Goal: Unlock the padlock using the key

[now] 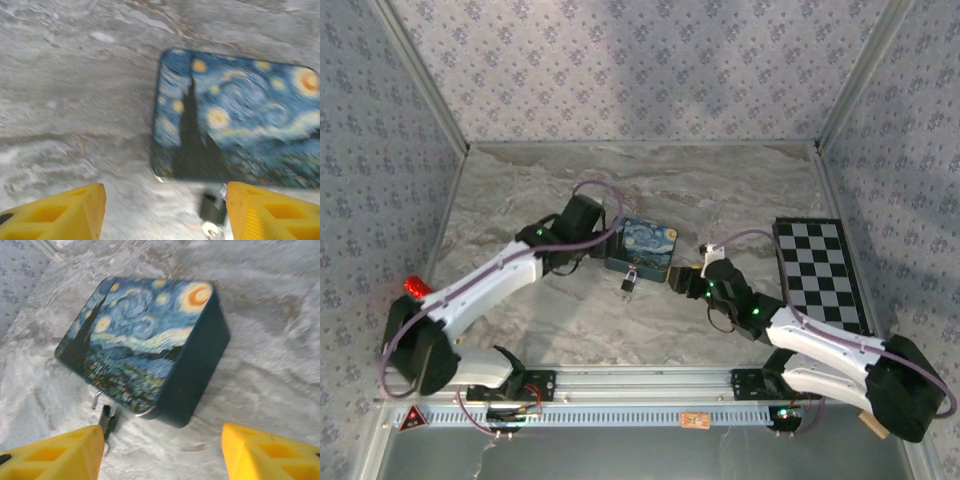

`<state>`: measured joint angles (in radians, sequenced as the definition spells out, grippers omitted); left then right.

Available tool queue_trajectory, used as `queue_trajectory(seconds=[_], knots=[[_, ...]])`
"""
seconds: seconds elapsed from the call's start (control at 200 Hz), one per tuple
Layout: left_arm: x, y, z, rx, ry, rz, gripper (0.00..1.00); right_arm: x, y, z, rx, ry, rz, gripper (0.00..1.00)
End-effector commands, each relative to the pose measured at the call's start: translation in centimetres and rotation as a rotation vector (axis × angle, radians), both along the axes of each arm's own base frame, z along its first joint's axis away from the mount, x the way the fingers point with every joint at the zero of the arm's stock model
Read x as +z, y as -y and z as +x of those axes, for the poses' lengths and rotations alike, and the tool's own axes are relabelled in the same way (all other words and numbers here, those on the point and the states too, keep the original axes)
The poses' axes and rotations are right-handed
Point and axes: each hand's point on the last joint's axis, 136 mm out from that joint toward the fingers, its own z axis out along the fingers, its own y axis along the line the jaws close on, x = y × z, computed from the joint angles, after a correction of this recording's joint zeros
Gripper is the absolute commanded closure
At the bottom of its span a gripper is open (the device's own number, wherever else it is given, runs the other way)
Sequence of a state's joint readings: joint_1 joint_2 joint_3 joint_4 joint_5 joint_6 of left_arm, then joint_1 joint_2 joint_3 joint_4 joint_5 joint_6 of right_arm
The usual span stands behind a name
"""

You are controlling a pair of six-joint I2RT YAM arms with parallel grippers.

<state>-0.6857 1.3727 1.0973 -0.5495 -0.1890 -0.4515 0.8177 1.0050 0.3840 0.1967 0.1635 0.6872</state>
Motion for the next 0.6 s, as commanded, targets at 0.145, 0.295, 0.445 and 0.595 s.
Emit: queue_trajectory(seconds=[0.145,0.295,0.445,0.595], knots=[[-3.3,0.7,5.5,-0.022,-0.118,0.019,0.35,-1.0,-4.7,0.0,0.031,-0.105,0.161,0.36],[-4.6,2.0,7.5,-0.04,-0.13,-0.054,0.35,-3.1,-6.5,0.0,0.065,-0.153,0.132,0.36],[-6.6,3.3,7.7,-0.059,-0.165,-0.096,0.35,-3.8,-8.5,0.9,0.122,-0.198,0.192,0.37],[-8.5,2.8,6.9,-0.039,-0.186,-0.097,0.38,-5.0,-8.9,2.3,0.13,-0.247,0.236,0.4]])
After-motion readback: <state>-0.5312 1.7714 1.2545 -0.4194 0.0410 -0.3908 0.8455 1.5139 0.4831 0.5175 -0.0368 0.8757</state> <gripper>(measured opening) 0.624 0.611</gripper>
